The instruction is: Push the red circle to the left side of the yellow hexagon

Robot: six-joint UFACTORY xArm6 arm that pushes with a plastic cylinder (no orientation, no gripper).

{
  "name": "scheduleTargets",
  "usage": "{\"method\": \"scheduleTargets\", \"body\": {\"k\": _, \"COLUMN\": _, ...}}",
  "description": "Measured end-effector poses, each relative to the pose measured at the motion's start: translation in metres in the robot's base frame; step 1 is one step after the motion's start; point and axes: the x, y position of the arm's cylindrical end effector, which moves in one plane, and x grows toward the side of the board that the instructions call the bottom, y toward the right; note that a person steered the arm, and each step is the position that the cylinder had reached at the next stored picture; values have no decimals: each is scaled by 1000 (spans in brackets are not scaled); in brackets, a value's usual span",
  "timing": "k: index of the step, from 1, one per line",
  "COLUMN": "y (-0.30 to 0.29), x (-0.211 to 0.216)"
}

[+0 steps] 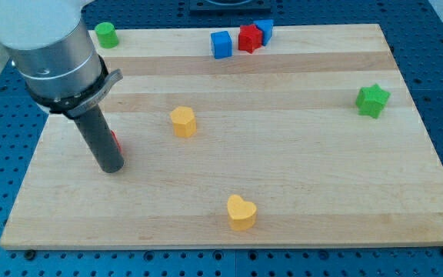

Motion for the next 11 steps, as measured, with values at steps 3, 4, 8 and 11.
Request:
{"method": "scheduleTargets", "body": {"k": 3, "y": -42, "x": -6}}
{"method": "scheduleTargets", "body": {"k": 4, "y": -62, "x": -6}}
{"method": "scheduleTargets", "body": {"k": 8, "y": -61, "x": -32}}
{"method": "scheduleTargets", "body": {"k": 11, "y": -38, "x": -7}}
